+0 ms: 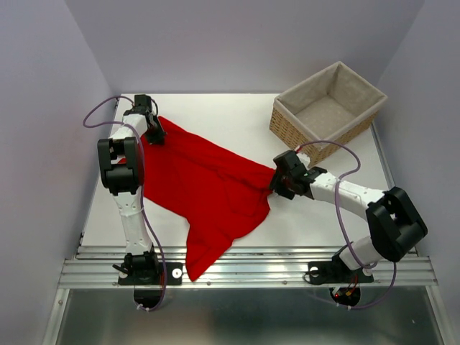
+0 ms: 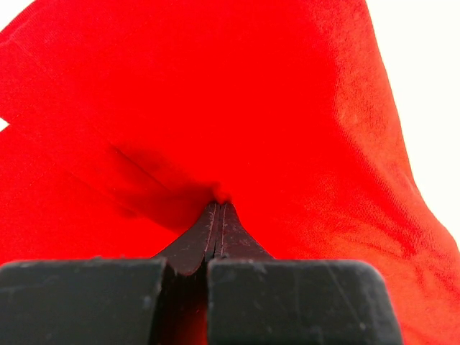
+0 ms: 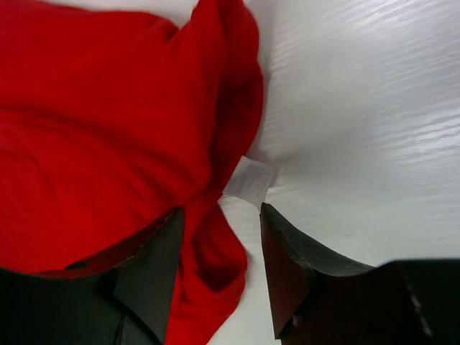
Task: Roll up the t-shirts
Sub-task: Fold the T-shirt at the center of the board.
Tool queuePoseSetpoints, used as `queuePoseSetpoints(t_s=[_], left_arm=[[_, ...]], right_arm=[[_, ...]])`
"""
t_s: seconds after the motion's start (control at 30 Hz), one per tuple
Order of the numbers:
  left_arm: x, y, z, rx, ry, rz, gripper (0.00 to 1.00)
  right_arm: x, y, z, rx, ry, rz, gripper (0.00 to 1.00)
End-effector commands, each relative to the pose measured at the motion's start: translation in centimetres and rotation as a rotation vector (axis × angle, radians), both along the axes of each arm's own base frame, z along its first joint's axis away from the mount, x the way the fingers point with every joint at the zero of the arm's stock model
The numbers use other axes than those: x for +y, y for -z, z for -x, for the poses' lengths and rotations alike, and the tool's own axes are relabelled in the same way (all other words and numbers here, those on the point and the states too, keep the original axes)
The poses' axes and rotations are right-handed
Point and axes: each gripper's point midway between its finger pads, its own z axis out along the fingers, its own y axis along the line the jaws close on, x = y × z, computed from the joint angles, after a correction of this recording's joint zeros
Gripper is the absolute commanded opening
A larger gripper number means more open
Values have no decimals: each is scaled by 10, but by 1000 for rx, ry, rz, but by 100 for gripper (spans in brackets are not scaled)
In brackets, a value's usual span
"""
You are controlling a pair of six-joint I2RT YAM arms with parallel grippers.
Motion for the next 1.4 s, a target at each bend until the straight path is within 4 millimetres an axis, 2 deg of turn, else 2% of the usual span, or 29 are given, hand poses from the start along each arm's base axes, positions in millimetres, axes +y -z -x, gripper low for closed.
queuePoseSetpoints(t_s=[0.0, 0.13, 0.23, 0.33, 0.37, 0.43, 0.5, 0.57, 0.63, 0.67, 0.73, 0.77, 0.83, 0.9, 0.93, 1.0, 1.07, 1.17, 1.3, 1.37], left_arm=[[9, -22, 3, -39, -9, -38, 0], [12, -21, 5, -34, -18, -53, 0], [15, -19, 5, -28, -21, -60, 0], [20, -17, 3, -20, -34, -76, 0], [22, -14, 4, -12, -35, -79, 0], [24, -16, 1, -15, -36, -85, 0], [24, -14, 1, -10, -37, -86, 0], [23, -15, 1, -12, -37, -81, 0], [22, -15, 1, -14, -36, -75, 0], [21, -15, 1, -19, -34, -72, 0], [21, -16, 0, -22, -32, -69, 0], [21, -16, -1, -22, -32, -69, 0], [20, -15, -1, -24, -34, -66, 0], [20, -13, -2, -22, -34, -62, 0], [19, -12, -2, -20, -32, -58, 0], [18, -11, -1, -17, -27, -58, 0], [18, -10, -2, -17, -25, -61, 0], [17, -12, -3, -20, -22, -54, 0], [15, -14, -4, -25, -20, -47, 0], [15, -15, -4, -27, -20, -47, 0]], right_arm=[[31, 4, -5, -7, -84, -122, 53], [33, 14, -13, 3, -82, -99, 50], [34, 26, -18, 21, -72, -72, 41], [32, 27, -28, 7, -47, -46, 23], [28, 27, -29, -3, -33, -31, 12], [22, 20, -30, -18, -15, -15, 4], [10, 11, -31, -42, 19, 28, 1], [-4, -6, -27, -67, 49, 67, 1], [-14, -19, -20, -70, 48, 95, 1], [-15, -32, -18, -91, 46, 83, 1], [-21, -37, -10, -54, 52, 104, 2], [-21, -38, -6, -43, 66, 116, 22], [-25, -28, 7, 4, 72, 141, 42], [-30, -16, 14, 25, 110, 138, 55], [-38, -4, 23, 49, 122, 161, 56], [-44, 2, 27, 55, 147, 174, 56], [-46, 2, 29, 47, 152, 167, 51], [-29, -3, 26, 18, 80, 89, 45], [-6, -6, 13, -18, -33, 40, 46], [-2, 3, 12, 11, -49, 51, 46]])
